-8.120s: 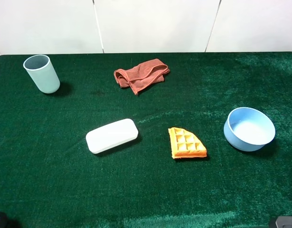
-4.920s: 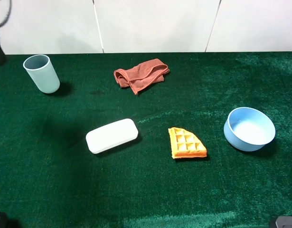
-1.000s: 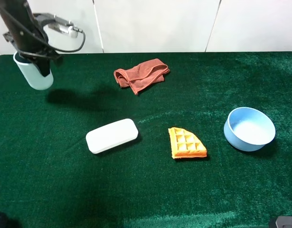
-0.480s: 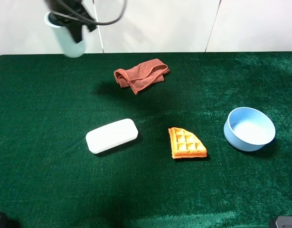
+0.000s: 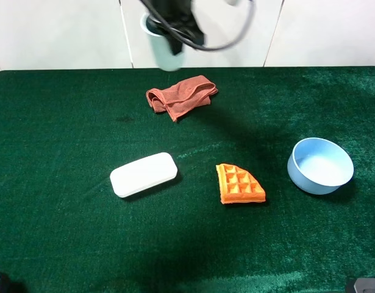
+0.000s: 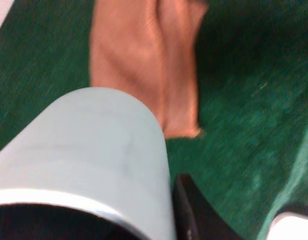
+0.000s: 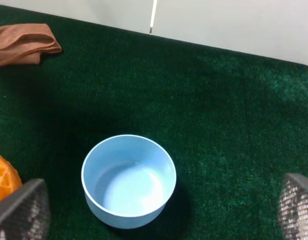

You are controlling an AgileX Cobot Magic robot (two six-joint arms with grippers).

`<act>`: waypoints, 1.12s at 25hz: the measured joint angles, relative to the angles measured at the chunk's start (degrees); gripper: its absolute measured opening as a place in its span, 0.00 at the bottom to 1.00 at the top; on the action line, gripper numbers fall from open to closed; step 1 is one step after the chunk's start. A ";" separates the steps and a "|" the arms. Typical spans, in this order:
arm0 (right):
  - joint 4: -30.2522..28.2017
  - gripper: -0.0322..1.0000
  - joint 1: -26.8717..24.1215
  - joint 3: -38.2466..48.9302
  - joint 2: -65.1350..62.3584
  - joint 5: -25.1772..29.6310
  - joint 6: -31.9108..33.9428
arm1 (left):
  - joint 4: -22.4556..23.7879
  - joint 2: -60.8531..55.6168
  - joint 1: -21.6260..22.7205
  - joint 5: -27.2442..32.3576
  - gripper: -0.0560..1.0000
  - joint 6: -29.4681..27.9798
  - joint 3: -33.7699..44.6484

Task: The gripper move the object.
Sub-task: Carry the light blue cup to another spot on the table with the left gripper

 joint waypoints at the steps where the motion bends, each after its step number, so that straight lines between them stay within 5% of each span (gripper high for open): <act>1: 0.00 0.70 0.00 0.00 0.00 0.00 0.00 | 0.00 1.42 -1.19 0.00 0.09 0.00 -1.54; 14: 0.00 0.70 0.00 0.00 0.00 0.00 0.00 | -10.23 8.84 -8.58 -5.85 0.09 -1.58 -7.96; 28: 0.00 0.70 0.00 0.00 0.00 0.00 0.00 | -10.34 11.86 -8.83 -2.70 0.09 -8.08 -7.96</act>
